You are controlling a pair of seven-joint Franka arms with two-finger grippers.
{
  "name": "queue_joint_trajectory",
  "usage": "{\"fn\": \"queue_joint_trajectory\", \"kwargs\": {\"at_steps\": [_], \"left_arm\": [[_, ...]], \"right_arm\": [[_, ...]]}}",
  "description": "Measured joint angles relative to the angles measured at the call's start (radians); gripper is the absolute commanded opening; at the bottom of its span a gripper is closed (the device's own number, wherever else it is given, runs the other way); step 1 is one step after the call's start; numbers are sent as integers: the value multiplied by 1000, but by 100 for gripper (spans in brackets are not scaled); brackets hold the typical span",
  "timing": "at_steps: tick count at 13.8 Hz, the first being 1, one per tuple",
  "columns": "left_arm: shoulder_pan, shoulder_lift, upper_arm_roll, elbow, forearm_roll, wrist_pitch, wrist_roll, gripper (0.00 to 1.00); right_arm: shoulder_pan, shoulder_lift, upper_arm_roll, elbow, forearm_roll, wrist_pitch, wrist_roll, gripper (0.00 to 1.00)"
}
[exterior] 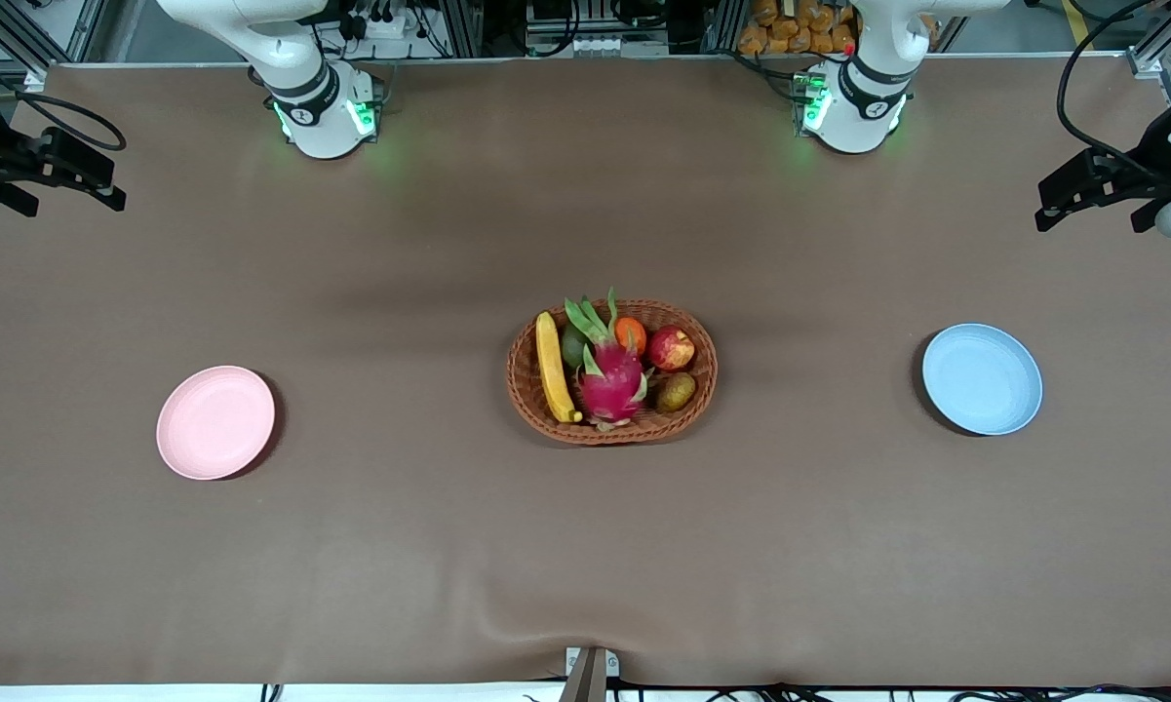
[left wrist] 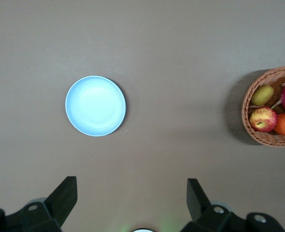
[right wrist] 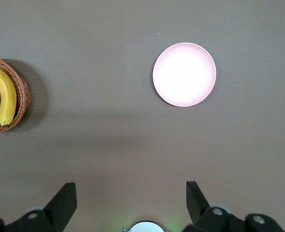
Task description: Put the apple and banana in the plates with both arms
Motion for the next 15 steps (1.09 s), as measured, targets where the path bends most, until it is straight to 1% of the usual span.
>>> {"fn": "queue_joint_trajectory", "kwargs": {"at_steps": [5,7,12,15], "left_arm": [[1,9,2,-2,-3,0,0,100],[-2,28,0,-7,-28,-1,0,100],[-31,140,-26,-11,-160,30,0,100],[-36,194,-80,-12,-179,64,1,100]], "right_arm": [[0,0,0,0,0,0,0,100],[0,0,0,0,0,0,0,100],[0,0,0,-1,0,1,0,100],[0,0,0,-2,0,1,0,100]]}}
